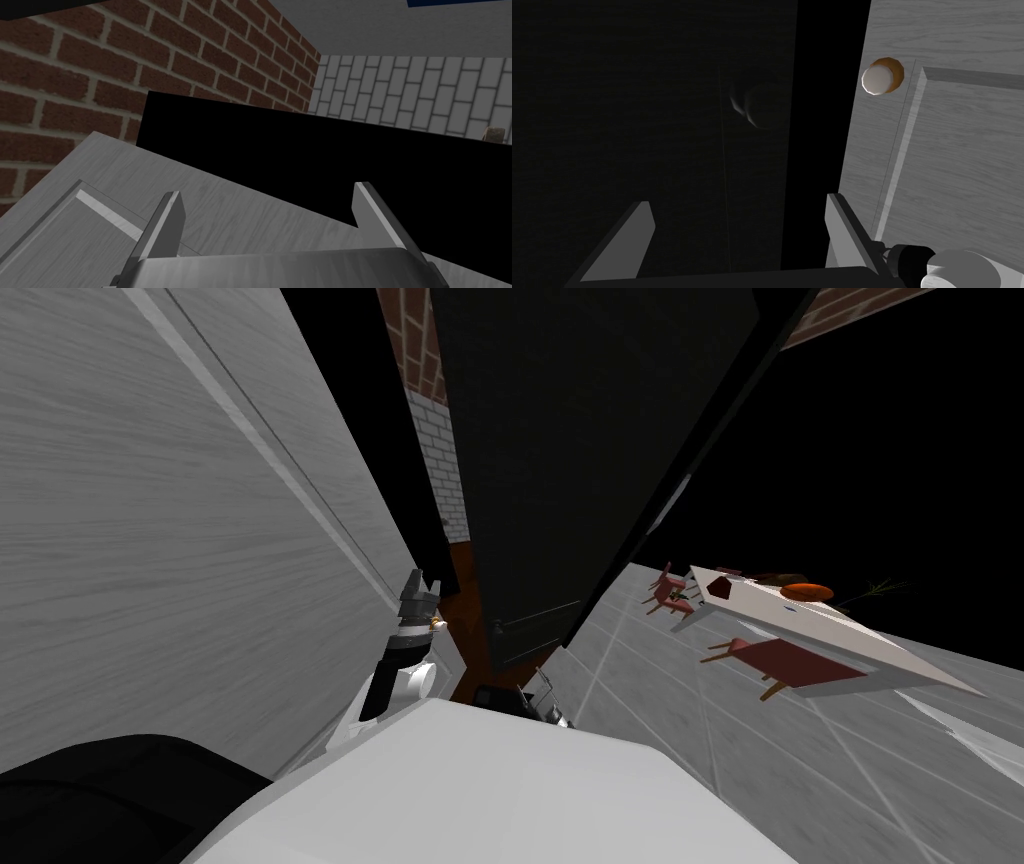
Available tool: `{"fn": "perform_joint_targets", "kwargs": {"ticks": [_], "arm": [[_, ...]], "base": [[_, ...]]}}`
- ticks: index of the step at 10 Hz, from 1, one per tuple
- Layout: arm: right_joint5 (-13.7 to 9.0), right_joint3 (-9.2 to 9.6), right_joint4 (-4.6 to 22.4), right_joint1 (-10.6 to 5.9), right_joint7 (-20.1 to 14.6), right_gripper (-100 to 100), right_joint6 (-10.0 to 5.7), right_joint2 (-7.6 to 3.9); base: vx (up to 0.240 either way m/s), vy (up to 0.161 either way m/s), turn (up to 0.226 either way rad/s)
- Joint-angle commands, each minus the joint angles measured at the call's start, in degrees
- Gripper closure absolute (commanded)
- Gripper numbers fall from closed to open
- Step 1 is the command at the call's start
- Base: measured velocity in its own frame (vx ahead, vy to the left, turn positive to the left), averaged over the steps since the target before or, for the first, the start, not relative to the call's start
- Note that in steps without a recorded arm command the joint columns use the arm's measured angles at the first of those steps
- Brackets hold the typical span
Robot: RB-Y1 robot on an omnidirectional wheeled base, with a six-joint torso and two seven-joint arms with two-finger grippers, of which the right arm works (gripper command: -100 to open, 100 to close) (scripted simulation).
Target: Push the door open
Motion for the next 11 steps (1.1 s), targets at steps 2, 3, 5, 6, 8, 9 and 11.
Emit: {"fn": "perform_joint_targets", "kwargs": {"ticks": [2,3,5,6,8,9,11], "arm": [[-2.9,-0.70,1.9,-2.39,1.6,-100,1.92,-0.06],[-4.3,-0.92,2.4,-3.39,2.2,-100,2.98,0.06],[-6.3,-1.27,3.2,-4.91,3.1,-100,4.60,0.38],[-7.7,-1.50,3.8,-5.91,3.7,-100,5.67,0.67],[-9.6,-1.83,4.6,-7.36,4.6,-100,7.21,1.24],[-10.9,-2.04,5.1,-8.28,5.1,-100,8.19,1.68],[-13.0,-2.40,6.0,-9.86,6.1,-100,9.88,2.65]], "base": [[-0.087,-0.021,0.020],[-0.100,-0.019,0.028],[-0.076,0.004,0.025],[-0.094,0.006,0.041],[-0.088,0.017,0.036],[-0.090,0.049,0.049],[-0.066,0.069,0.075]]}}
